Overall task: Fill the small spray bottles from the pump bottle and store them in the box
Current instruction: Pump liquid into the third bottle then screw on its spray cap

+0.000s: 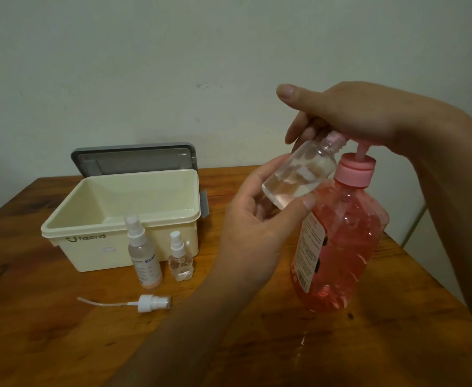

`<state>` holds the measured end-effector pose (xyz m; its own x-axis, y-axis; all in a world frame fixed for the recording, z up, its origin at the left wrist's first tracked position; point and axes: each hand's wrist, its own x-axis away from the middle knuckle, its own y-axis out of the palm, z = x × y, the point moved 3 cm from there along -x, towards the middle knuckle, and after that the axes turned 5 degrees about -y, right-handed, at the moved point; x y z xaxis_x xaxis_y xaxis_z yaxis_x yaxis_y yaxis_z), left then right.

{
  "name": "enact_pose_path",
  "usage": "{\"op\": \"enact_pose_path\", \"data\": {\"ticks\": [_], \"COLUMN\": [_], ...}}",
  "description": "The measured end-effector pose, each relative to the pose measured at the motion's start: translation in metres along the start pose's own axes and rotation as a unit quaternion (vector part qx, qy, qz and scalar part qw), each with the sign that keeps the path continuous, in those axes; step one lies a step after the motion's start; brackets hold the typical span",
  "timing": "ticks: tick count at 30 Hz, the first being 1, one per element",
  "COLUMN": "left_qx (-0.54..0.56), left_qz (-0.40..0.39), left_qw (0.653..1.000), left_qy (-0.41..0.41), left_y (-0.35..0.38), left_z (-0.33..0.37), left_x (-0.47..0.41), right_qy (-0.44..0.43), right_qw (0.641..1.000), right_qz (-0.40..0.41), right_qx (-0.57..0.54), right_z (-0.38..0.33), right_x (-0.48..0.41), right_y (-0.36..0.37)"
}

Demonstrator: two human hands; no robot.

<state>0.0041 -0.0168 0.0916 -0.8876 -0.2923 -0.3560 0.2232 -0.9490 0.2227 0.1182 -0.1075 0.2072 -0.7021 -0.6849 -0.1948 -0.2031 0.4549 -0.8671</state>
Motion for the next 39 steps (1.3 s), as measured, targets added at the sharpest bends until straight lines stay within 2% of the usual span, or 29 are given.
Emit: {"op": "enact_pose_path", "data": {"ticks": [9, 18, 39], "left_qx": [0.002, -0.003, -0.024], "left_qz": [0.014, 0.006, 0.016], "left_qw": [1.0, 1.0, 1.0], "left_qy": [0.003, 0.011, 0.012], "left_y": [0.0, 0.001, 0.002], "left_z": [-0.005, -0.001, 0.0], "left_x": [-0.001, -0.001, -0.001], "right_qy": [0.003, 0.008, 0.015], "right_qw": [1.0, 0.998, 0.999], "right_qz": [-0.006, 0.014, 0.012], "right_qx": [0.002, -0.059, -0.037], "right_z": [0.006, 0.0, 0.003], "right_x": [0.0, 0.004, 0.004], "right_y": [0.009, 0.002, 0.01]}}
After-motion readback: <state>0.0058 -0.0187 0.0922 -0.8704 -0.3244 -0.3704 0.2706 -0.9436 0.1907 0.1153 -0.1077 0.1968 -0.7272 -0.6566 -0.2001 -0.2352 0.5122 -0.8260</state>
